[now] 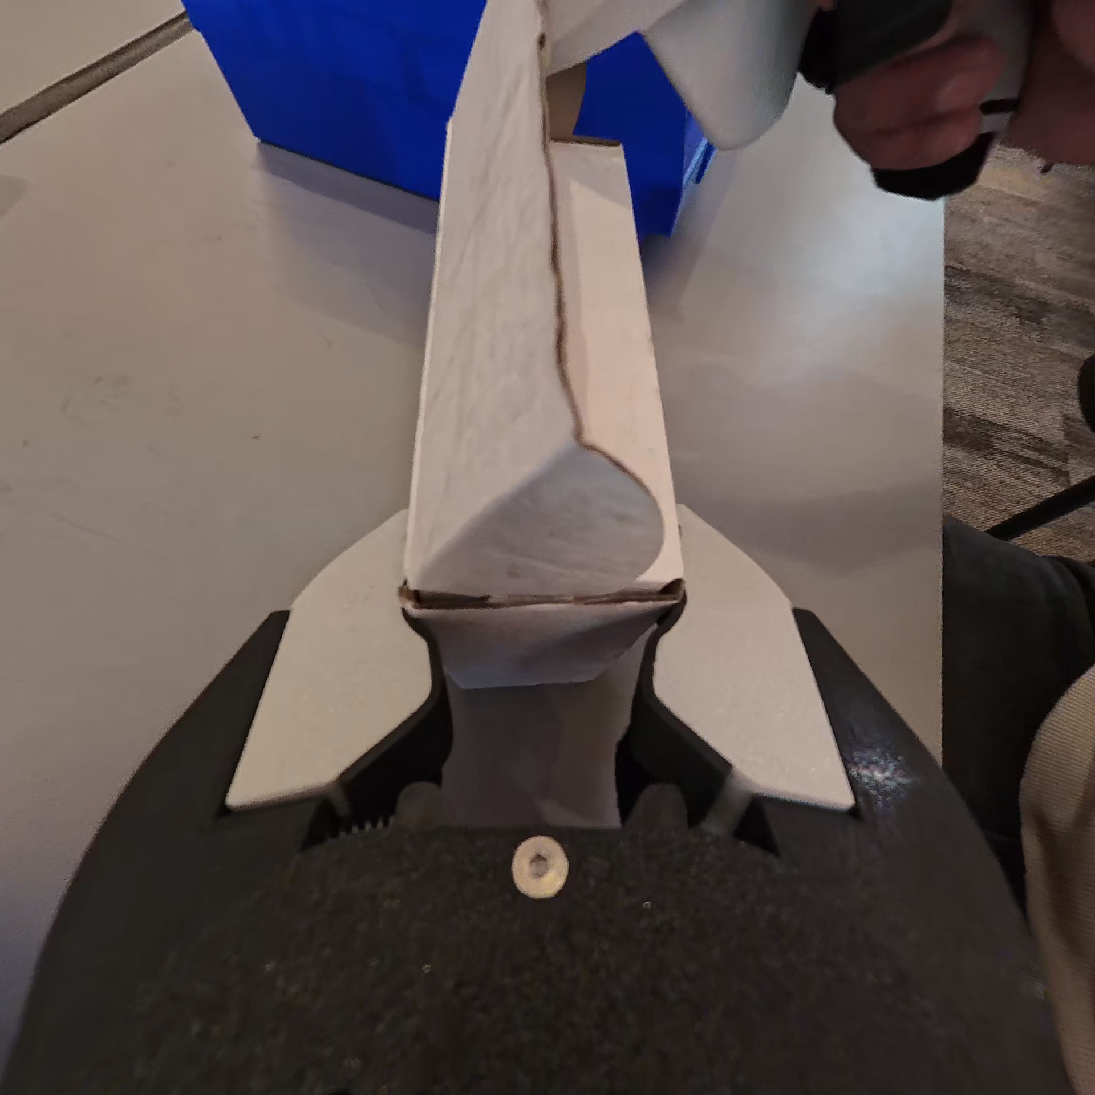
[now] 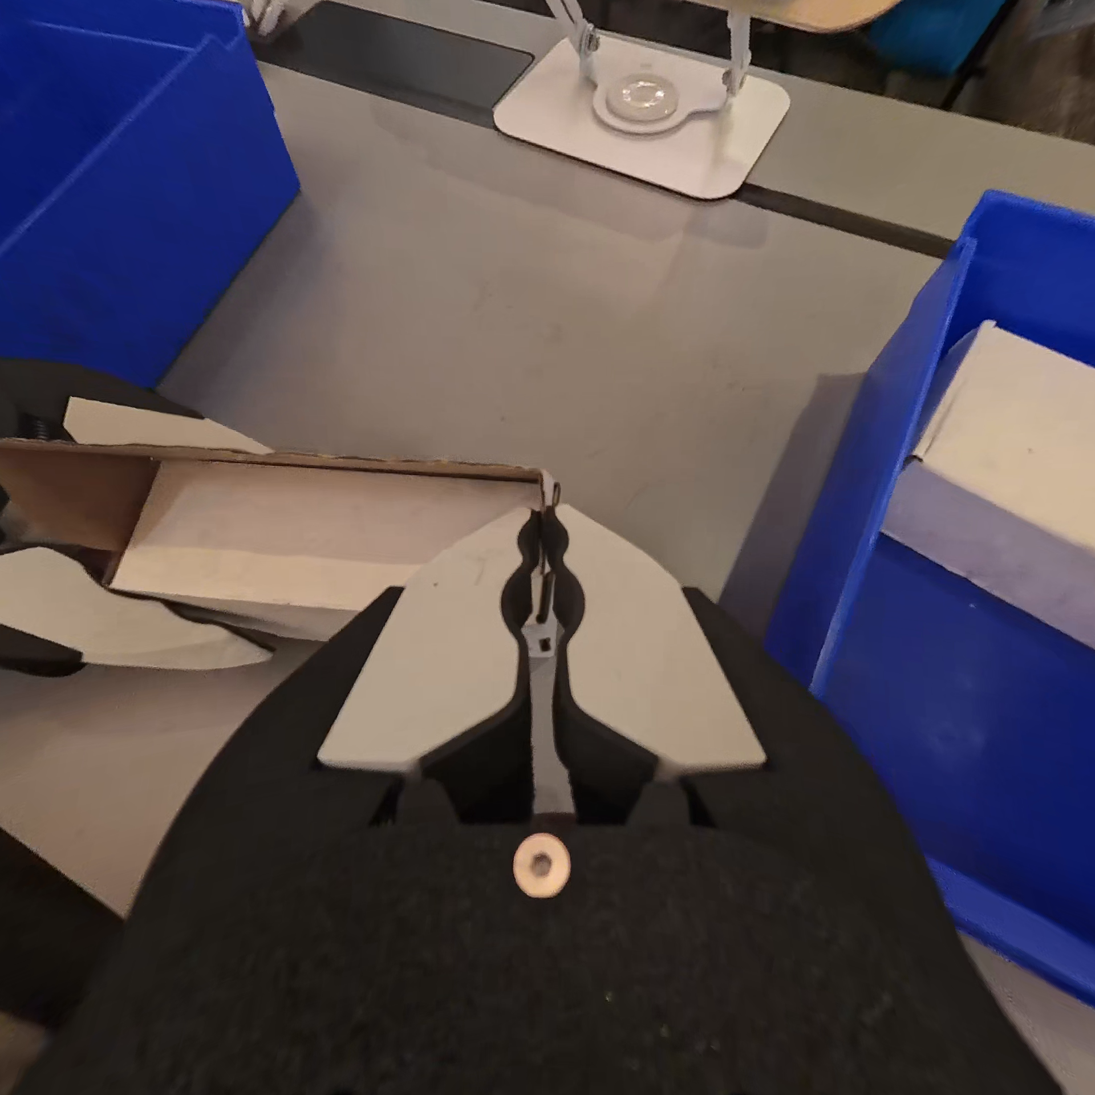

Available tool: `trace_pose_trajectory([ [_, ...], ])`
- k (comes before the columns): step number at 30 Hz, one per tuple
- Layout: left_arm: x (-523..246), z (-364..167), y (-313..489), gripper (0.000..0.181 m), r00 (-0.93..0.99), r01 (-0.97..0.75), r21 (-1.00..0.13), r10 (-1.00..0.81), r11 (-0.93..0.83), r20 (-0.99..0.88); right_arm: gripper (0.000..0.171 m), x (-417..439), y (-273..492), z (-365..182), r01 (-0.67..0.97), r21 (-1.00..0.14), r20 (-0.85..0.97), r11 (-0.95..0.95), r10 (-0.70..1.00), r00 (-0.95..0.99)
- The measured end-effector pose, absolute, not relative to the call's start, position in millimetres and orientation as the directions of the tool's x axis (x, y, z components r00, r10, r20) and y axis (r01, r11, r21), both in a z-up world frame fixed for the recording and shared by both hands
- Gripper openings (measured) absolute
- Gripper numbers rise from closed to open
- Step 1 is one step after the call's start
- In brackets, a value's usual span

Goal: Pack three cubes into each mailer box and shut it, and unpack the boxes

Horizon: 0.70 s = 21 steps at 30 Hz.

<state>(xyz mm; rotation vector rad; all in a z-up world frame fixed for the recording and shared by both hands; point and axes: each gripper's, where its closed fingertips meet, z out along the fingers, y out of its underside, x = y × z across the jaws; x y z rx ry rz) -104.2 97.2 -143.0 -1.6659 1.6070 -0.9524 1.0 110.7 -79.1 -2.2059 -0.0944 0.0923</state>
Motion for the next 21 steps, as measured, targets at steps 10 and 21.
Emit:
trace_pose_trajectory([
  [10,-101,-144,94,0.075,0.025,-0.559,-0.826,-0.998,-0.066,0.063,0.001,4,83,-81,-0.033,-0.730,-0.088,-0.683,0.046,0.995],
  [21,-100,-141,90,0.076,-0.023,-0.509,-0.857,-0.994,-0.078,0.104,0.003,4,88,-93,-0.053,-0.873,-0.107,-0.484,0.084,0.991],
])
